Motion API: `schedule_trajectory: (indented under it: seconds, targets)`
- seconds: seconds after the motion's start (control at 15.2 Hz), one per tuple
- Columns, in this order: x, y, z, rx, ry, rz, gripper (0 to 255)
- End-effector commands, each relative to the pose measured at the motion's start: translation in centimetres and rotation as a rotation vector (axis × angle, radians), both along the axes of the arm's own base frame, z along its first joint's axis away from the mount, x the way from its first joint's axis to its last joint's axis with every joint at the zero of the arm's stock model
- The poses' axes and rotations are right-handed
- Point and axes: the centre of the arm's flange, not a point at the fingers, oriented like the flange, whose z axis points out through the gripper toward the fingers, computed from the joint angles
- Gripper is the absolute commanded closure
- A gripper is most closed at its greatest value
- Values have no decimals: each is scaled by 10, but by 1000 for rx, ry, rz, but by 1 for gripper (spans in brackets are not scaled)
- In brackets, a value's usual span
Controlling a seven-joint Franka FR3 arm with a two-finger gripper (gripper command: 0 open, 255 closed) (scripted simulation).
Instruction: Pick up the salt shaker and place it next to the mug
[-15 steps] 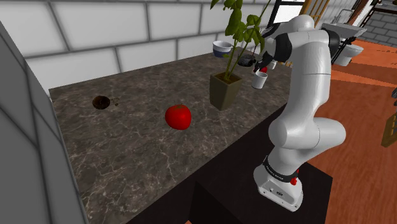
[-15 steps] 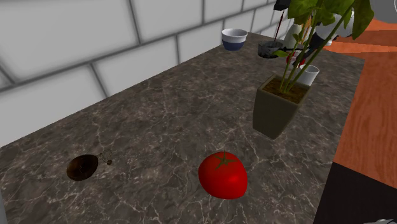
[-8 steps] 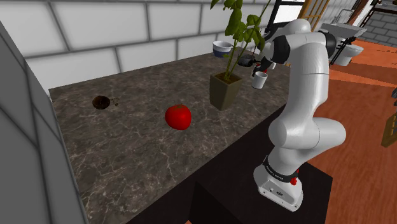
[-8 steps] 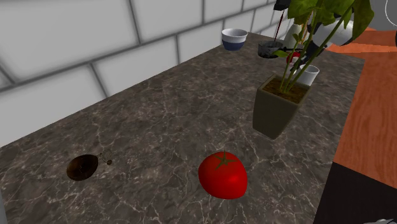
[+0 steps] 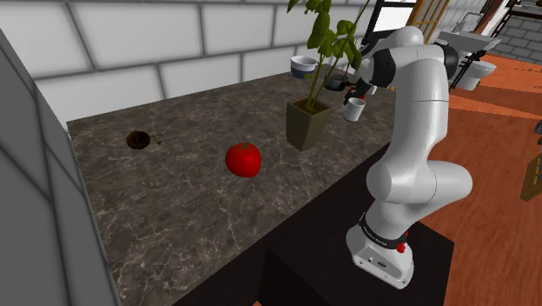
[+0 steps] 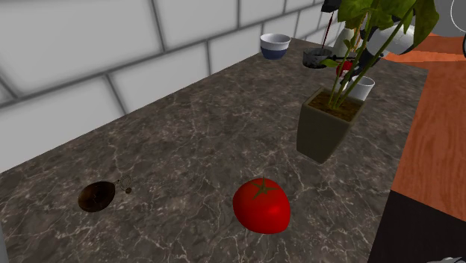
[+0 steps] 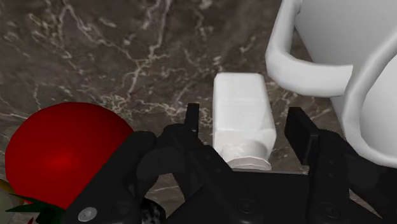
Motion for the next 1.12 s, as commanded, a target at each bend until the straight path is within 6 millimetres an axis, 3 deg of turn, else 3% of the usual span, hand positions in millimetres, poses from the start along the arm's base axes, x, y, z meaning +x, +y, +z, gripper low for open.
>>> schedule_trajectory:
  seconds: [0.0,0.26,0.53,1.06]
  targets:
    - [0,0,0,0,0,0,0]
    - [0,0,0,0,0,0,0]
    - [-17,3,47,0,0,0,0]
    - [-17,3,47,0,0,0,0]
